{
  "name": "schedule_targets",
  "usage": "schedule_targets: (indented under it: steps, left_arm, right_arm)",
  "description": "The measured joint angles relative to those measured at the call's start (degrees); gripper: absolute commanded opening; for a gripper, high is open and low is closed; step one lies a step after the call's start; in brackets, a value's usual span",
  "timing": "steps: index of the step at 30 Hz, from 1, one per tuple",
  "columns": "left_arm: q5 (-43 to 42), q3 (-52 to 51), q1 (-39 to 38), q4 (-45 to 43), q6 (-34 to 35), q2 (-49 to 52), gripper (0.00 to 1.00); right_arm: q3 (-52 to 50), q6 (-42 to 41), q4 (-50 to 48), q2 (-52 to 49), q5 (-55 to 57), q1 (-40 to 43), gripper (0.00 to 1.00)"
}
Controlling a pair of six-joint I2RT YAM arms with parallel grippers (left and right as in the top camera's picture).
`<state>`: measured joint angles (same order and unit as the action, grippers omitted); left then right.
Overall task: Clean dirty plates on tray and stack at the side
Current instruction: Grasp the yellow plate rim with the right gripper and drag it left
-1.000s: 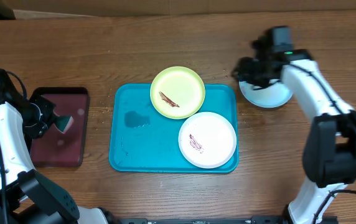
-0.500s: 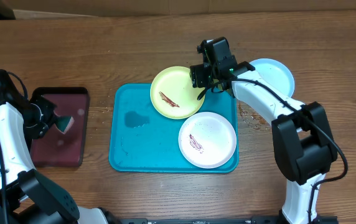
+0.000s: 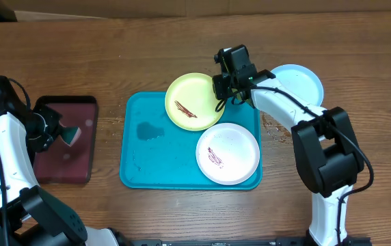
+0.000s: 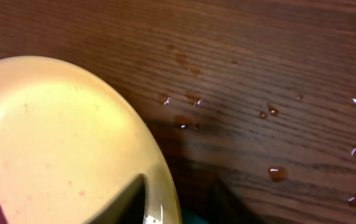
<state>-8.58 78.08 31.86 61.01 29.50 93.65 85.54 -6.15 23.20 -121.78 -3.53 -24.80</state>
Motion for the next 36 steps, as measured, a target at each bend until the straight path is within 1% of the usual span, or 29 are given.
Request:
schedule_targets:
  steps: [3, 4, 6, 7, 12, 17, 22, 24, 29, 33, 36]
  left_arm:
    - [0.0, 0.0, 0.0, -0.1, -0.1, 0.0, 0.04]
    - [0.0, 0.0, 0.0, -0.1, -0.1, 0.0, 0.04]
    - [0.0, 0.0, 0.0, -0.1, -0.1, 0.0, 0.04]
    - [0.0, 0.0, 0.0, -0.1, -0.1, 0.0, 0.04]
    - [0.0, 0.0, 0.0, -0.2, -0.1, 0.0, 0.04]
    - [0.0, -0.1, 0.0, -0.4, -0.1, 0.0, 0.04]
    - [-0.6, -0.1, -0.2, -0.7, -0.2, 0.0, 0.04]
    - [-2.3, -0.1, -0.7, -1.9, -2.0, 0.0, 0.04]
    - [-7.7, -0.1, -4.7, -4.3, -7.2, 0.0, 0.04]
    - [-9.7, -0.1, -9.8, -4.5, -10.3, 0.0, 0.04]
    - [-10.4, -0.1, -13.8, -4.5, -11.7, 0.0, 0.04]
  right_arm:
    - [0.0, 0.3, 0.0, -0.6, 0.0, 0.0, 0.21]
    - [0.0, 0.2, 0.3, -0.7, 0.1, 0.0, 0.16]
    - [0.0, 0.5, 0.4, -0.7, 0.1, 0.0, 0.09]
    - [0.0, 0.4, 0.4, -0.7, 0.1, 0.0, 0.04]
    - [0.0, 0.0, 1.0, -0.7, -0.8, 0.0, 0.04]
    - [2.0, -1.9, 6.5, -0.7, -3.4, -0.2, 0.04]
    - [5.2, -5.7, 12.9, -0.7, -4.6, -1.6, 0.04]
    - [6.4, -7.5, 15.8, -0.7, -5.4, -3.0, 0.04]
    - [7.4, -13.6, 20.8, -0.7, -7.3, -7.6, 0.04]
    - [7.4, -19.5, 23.2, -0.7, -7.7, -11.1, 0.04]
    - [7.3, -24.5, 23.9, -0.7, -5.9, -12.7, 0.04]
